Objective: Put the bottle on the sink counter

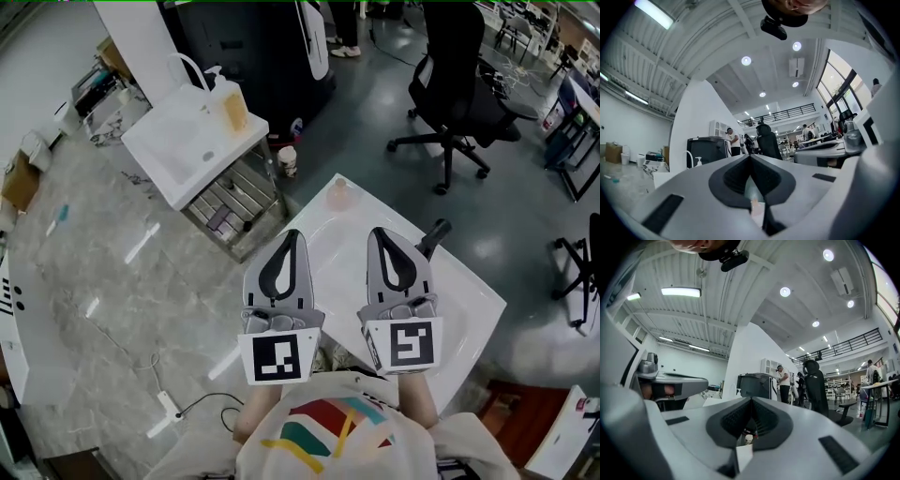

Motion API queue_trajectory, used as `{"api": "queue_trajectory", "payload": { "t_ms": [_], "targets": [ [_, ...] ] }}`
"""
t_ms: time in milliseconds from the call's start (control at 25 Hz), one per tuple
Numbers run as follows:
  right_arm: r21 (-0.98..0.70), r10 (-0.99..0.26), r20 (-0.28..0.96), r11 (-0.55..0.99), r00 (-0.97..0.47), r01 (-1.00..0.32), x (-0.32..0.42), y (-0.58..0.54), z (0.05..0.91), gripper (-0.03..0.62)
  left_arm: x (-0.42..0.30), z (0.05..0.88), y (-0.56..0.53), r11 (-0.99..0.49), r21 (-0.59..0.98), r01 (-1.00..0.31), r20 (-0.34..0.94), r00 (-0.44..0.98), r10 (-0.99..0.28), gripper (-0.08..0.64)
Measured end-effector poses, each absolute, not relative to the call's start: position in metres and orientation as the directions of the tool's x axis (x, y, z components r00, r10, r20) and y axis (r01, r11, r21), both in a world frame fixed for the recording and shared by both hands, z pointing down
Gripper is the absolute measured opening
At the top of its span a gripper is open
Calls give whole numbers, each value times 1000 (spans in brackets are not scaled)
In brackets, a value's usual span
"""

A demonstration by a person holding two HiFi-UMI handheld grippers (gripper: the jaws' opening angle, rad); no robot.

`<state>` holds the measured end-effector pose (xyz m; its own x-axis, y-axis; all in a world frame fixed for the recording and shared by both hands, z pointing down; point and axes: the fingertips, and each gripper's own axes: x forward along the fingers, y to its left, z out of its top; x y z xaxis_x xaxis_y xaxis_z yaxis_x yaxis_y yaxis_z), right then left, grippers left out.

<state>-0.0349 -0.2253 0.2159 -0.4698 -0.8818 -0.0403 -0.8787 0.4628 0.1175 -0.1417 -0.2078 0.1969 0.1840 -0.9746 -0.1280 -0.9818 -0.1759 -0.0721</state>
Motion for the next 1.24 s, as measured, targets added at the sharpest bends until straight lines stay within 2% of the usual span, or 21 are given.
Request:
{"api": "queue_trajectory", "payload": {
  "t_ms": [160, 1240],
  "targets": [
    [116, -873, -47, 477, -485, -871, -45, -219, 220, 12, -148, 214, -201, -154, -77, -985, -75, 160, -984, 18],
    [152, -856, -96, 492, -508, -857, -60, -203, 213, 11, -155, 219, -197, -144, -70, -987, -57, 148, -987, 18]
  ]
}}
